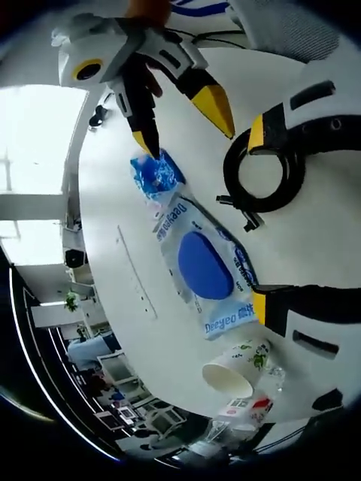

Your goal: Arrange the tabletop items into an orderly group along one side of the table until the central work area is clear of visible clutter.

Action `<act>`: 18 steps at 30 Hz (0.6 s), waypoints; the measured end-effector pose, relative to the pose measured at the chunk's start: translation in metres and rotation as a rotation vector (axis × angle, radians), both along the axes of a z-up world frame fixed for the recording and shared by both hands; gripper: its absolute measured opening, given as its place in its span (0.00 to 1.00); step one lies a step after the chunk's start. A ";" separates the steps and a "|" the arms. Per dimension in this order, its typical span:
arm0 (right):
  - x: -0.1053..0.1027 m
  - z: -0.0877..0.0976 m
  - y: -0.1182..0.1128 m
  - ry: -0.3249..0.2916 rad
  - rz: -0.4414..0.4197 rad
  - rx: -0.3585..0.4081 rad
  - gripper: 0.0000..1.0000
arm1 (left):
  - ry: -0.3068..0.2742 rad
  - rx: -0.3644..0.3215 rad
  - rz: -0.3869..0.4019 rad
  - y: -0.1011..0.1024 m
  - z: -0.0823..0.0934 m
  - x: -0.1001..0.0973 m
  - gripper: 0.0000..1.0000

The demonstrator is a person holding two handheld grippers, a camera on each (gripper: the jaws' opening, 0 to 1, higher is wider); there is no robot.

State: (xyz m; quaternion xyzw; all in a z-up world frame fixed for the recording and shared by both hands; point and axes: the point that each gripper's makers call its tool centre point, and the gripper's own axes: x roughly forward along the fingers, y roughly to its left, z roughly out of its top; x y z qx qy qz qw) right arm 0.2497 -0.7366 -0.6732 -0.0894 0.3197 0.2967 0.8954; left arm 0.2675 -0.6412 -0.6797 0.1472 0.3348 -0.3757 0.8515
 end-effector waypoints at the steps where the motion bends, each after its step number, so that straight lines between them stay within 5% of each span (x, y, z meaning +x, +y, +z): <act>1: -0.001 0.001 0.000 -0.001 0.001 0.001 0.71 | -0.002 -0.002 0.000 0.001 0.002 -0.001 0.73; 18: -0.011 0.019 0.000 -0.030 0.014 0.030 0.89 | -0.091 -0.047 0.007 0.014 0.029 -0.006 0.93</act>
